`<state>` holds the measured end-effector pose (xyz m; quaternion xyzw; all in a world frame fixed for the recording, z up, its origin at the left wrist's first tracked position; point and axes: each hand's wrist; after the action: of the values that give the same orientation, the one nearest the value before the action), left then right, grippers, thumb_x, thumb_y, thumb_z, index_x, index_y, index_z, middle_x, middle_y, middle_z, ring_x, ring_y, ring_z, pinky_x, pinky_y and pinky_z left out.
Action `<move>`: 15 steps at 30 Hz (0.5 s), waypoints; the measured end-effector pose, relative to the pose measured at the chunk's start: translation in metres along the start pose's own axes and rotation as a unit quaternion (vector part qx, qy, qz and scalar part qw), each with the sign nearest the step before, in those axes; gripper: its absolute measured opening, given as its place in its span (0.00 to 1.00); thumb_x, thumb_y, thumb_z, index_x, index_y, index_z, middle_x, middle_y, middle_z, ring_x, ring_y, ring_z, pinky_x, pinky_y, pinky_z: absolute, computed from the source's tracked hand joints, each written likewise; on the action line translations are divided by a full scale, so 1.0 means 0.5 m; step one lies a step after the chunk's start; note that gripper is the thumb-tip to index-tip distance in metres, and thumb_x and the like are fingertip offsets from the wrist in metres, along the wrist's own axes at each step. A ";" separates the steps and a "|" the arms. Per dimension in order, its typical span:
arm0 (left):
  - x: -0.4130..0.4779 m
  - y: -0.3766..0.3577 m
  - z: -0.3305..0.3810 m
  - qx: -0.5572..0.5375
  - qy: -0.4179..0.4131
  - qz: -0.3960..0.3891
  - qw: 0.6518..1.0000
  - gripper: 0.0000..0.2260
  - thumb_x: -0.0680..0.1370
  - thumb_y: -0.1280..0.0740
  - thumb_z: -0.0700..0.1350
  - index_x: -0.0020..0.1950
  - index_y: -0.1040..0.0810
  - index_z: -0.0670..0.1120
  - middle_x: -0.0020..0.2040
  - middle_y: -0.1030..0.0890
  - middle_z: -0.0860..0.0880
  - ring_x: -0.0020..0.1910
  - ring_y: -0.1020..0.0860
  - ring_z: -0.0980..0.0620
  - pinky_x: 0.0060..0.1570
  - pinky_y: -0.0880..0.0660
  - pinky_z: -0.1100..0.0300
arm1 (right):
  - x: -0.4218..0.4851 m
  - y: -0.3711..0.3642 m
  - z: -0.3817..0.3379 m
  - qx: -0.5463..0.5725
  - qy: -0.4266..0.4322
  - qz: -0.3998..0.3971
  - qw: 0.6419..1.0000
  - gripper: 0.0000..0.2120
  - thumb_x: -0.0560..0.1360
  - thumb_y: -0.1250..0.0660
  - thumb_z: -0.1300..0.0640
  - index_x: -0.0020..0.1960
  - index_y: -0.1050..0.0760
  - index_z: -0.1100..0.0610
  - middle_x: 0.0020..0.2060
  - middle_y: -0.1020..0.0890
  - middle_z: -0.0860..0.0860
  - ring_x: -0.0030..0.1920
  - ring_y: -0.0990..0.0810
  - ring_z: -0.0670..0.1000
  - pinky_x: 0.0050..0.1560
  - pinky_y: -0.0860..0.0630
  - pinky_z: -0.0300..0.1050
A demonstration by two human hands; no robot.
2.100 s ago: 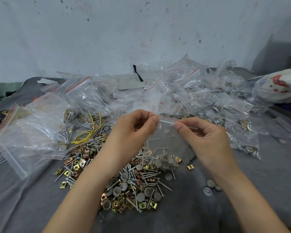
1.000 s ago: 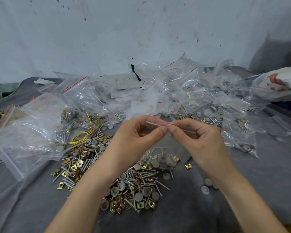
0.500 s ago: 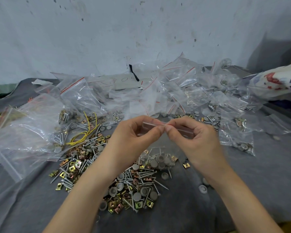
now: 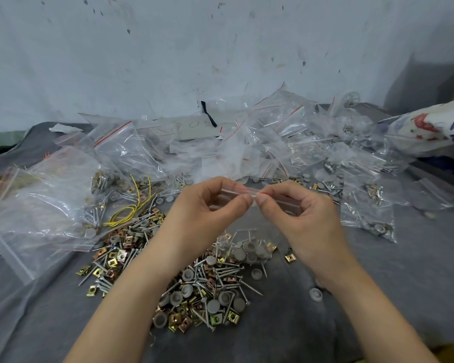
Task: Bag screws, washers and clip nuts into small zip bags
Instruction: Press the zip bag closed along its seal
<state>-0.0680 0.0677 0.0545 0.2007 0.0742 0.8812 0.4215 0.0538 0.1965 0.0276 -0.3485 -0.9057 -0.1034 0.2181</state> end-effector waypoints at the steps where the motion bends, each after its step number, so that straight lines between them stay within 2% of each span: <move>1: 0.000 0.000 0.001 0.001 0.000 0.002 1.000 0.03 0.76 0.28 0.45 0.48 0.16 0.49 0.44 0.14 0.49 0.44 0.17 0.51 0.48 0.22 0.59 | 0.000 0.000 0.000 -0.002 0.002 0.001 1.000 0.04 0.75 0.26 0.59 0.45 0.16 0.50 0.40 0.13 0.44 0.42 0.15 0.41 0.43 0.23 0.30; 4: 0.000 0.001 0.001 0.003 0.003 0.008 1.000 0.03 0.76 0.28 0.45 0.48 0.16 0.49 0.44 0.14 0.48 0.47 0.17 0.46 0.50 0.22 0.54 | 0.002 0.000 0.001 -0.008 0.002 0.003 1.000 0.05 0.75 0.26 0.59 0.45 0.16 0.48 0.41 0.13 0.44 0.42 0.14 0.42 0.44 0.22 0.31; 10: -0.001 0.010 0.002 0.005 0.010 0.009 1.000 0.04 0.77 0.30 0.47 0.49 0.15 0.49 0.45 0.14 0.50 0.48 0.17 0.46 0.50 0.21 0.51 | 0.004 0.001 0.002 -0.015 -0.001 0.002 1.000 0.06 0.76 0.26 0.56 0.46 0.16 0.45 0.42 0.13 0.44 0.44 0.15 0.42 0.45 0.23 0.31; 15: 0.001 0.014 -0.001 0.003 0.017 0.014 1.000 0.04 0.76 0.29 0.47 0.47 0.16 0.49 0.44 0.14 0.49 0.46 0.16 0.52 0.49 0.21 0.56 | 0.006 0.001 0.004 -0.026 0.000 0.003 1.000 0.04 0.75 0.25 0.54 0.47 0.16 0.46 0.42 0.13 0.43 0.45 0.14 0.43 0.46 0.22 0.32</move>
<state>-0.0736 0.0639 0.0563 0.1884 0.0815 0.8900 0.4072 0.0518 0.1993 0.0273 -0.3565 -0.9018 -0.1264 0.2090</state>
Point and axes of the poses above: each hand's wrist, its own x-axis towards the middle knuckle, its own y-axis out of the back of the hand, z = x × y
